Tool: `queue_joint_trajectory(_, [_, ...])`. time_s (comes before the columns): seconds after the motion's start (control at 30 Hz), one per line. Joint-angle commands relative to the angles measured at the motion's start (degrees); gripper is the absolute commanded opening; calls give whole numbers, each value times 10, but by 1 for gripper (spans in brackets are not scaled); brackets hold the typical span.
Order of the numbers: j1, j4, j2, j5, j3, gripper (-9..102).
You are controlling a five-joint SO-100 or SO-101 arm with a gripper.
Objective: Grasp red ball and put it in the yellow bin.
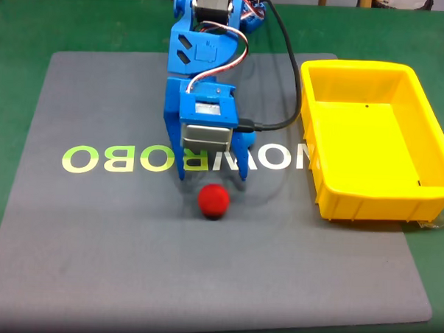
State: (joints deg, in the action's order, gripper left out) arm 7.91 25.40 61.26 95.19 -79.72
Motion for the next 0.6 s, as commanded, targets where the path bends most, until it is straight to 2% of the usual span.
queue_joint_trajectory(0.0, [-4, -14, -7, -12, 56, 35])
queue_joint_trajectory(0.57, [-5, -14, -63, -23, 93, 31])
